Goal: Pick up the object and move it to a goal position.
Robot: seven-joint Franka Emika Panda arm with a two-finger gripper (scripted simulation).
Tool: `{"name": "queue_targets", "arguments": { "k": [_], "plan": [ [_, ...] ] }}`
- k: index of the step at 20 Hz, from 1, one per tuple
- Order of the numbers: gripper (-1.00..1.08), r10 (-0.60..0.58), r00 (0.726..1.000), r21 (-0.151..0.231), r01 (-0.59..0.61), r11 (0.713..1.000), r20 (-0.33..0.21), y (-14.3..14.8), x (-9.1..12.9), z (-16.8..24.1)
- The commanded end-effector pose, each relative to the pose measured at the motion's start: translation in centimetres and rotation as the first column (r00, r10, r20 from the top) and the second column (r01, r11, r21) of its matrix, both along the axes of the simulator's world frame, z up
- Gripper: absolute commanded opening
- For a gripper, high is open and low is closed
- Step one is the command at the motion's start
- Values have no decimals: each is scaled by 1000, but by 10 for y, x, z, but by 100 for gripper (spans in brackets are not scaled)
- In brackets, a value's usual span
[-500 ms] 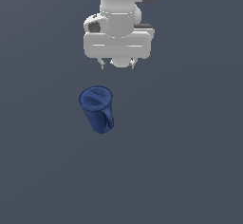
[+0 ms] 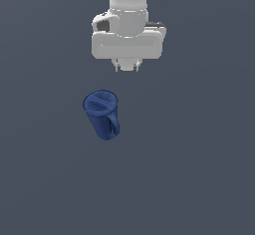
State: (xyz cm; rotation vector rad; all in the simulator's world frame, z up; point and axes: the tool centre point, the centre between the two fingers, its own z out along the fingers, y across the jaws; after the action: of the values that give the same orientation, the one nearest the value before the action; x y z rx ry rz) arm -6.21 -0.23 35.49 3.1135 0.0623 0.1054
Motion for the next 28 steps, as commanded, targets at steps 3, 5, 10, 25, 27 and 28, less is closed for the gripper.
{"name": "queue_targets", "arguments": {
  "k": [3, 5, 10, 25, 27, 28],
  "plan": [
    [28, 3, 1000, -1, -3, 1000, -2, 0, 1, 0],
    [28, 7, 1000, -3, -7, 1000, -7, 0, 3, 0],
    [28, 23, 999, -12, -23, 1000, -27, -1, 12, -2],
    [28, 119, 978, -64, -132, 989, -172, -8, 65, -23],
    [28, 132, 972, -71, -148, 986, -196, -10, 73, -28],
    [28, 138, 968, -74, -157, 985, -208, -10, 77, -31]
  ]
}}
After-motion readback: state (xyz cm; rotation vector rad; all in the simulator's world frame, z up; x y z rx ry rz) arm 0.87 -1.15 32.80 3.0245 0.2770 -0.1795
